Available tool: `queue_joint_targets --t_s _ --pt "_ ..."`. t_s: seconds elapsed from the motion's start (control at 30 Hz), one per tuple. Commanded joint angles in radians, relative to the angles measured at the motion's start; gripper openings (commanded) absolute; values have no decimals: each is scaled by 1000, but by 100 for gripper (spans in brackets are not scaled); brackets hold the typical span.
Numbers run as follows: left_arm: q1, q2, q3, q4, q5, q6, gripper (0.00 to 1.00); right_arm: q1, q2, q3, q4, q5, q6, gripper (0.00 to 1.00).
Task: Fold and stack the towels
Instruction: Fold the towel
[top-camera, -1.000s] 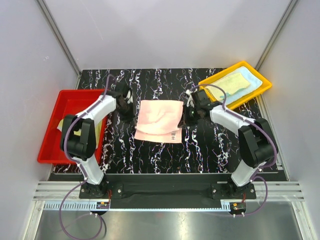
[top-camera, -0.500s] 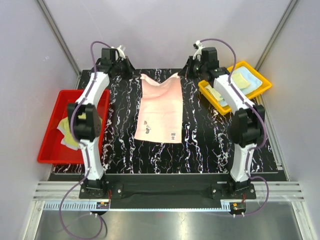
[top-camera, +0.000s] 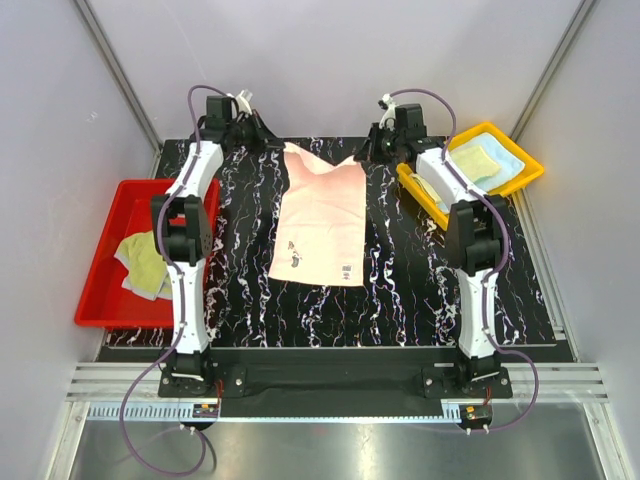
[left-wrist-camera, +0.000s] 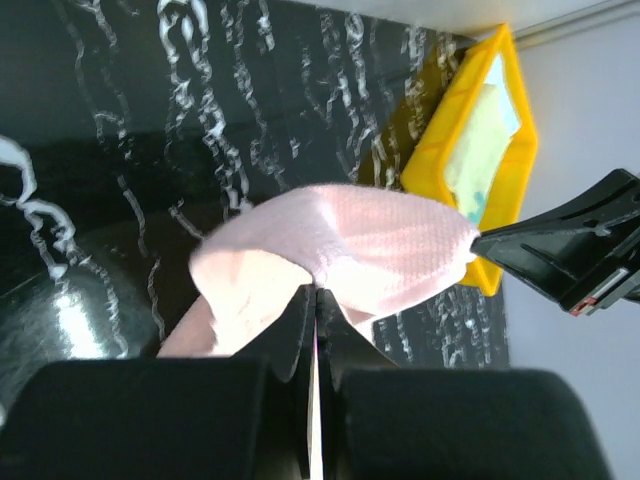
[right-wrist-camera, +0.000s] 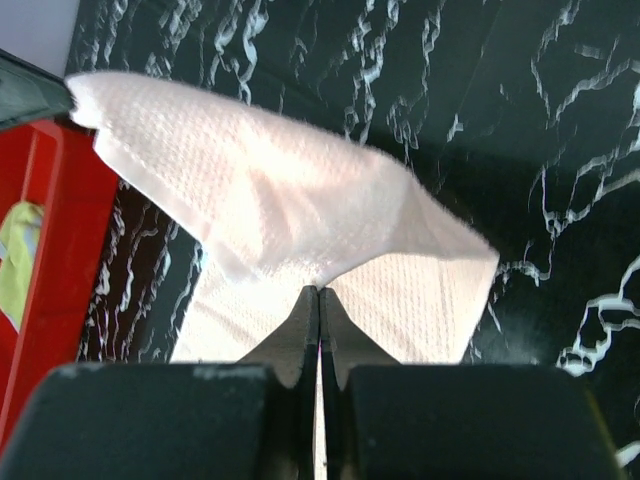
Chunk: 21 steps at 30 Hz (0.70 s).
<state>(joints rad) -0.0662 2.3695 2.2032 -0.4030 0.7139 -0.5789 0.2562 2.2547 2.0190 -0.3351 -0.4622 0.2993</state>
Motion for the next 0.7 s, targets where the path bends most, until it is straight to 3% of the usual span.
queue_joint_targets --t_s 0.0,0.17,0.37,0.67 --pt "11 -82 -3 -143 -17 143 0 2 -98 -80 -2 -24 -40 0" --pt "9 -239 -201 -255 -125 249 0 3 -201 -230 -16 -62 -28 0" --pt "9 -340 -456 -329 -83 292 0 21 -322 -541 4 -116 -35 0" --pt "0 -472 -753 -384 -103 332 0 57 -434 -801 -13 -118 -3 0"
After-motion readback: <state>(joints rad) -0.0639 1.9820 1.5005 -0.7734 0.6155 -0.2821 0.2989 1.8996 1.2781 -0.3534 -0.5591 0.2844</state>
